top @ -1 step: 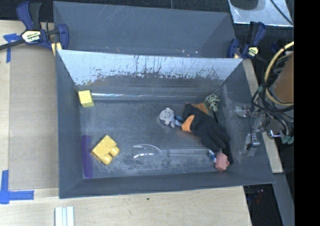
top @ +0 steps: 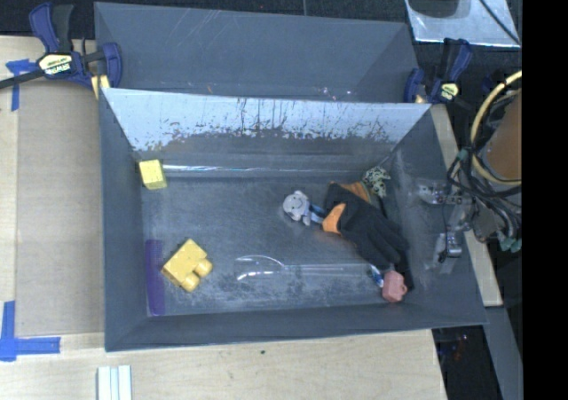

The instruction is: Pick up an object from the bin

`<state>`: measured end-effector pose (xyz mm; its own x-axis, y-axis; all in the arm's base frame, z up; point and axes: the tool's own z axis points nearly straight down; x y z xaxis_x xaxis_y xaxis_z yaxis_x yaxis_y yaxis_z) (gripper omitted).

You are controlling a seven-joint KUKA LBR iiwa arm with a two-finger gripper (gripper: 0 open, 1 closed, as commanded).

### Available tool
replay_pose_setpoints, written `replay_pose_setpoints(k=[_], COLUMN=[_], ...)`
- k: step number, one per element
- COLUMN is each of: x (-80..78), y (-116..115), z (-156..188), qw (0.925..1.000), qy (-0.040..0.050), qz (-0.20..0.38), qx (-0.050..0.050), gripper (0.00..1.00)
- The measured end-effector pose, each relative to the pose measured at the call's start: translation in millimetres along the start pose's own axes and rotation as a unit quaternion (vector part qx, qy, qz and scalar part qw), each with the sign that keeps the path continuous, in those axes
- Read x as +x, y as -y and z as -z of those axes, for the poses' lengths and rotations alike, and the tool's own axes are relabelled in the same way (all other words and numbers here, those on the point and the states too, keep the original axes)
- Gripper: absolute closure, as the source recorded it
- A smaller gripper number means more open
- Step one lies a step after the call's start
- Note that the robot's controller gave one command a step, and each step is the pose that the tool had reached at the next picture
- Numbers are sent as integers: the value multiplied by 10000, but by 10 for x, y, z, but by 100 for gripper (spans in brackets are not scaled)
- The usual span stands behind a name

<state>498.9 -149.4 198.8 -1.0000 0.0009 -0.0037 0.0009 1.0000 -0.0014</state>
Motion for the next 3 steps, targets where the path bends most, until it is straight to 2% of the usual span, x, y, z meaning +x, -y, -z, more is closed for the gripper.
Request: replay_pose_setpoints(k=[1, 2, 3], x=[-265, -609, -319], y=[-183, -544, -301], z=[-570, -679, -779], qw=[9970, 9826, 9853], qy=[10, 58, 1], qz=[-770, -1858, -1706], qx=[-2, 0, 10], gripper=[0, 0, 0])
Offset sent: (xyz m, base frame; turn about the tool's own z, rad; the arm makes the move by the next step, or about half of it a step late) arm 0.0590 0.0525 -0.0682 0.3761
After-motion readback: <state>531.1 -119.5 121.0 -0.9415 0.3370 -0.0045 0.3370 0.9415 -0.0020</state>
